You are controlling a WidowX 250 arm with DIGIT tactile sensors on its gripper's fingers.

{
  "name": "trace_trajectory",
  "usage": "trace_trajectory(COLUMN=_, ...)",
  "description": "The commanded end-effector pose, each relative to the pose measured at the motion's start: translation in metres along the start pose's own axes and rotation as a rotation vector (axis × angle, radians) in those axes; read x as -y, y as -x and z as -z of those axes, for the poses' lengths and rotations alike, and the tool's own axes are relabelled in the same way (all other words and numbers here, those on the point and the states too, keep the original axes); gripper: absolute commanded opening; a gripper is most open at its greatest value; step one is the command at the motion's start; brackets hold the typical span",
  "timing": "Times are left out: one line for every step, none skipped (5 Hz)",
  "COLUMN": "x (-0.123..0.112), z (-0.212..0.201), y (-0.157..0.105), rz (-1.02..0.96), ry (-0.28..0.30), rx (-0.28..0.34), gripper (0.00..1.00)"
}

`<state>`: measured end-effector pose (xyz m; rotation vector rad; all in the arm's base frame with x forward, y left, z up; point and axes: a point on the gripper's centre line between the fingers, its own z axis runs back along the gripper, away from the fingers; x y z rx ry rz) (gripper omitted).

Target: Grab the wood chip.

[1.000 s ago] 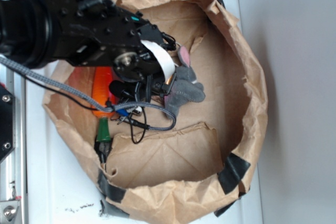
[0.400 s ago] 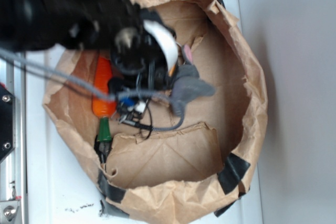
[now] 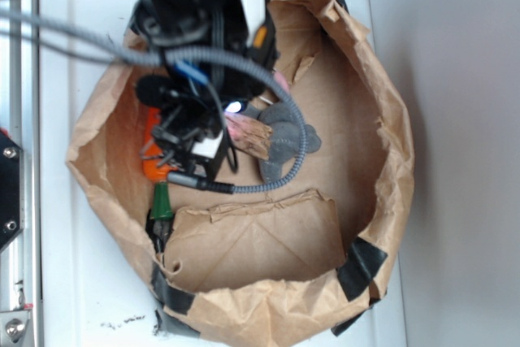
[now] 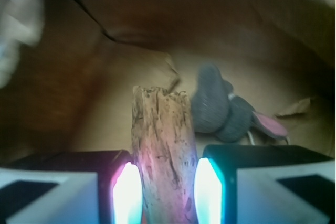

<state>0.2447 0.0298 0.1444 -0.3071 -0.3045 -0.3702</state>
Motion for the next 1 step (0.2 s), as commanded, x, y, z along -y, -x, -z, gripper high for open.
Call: trace_trajectory(x=0.004, z=-0.0184, y=-0.0145, rz=0.06, ry=-0.124, rx=0.034, gripper=0.0)
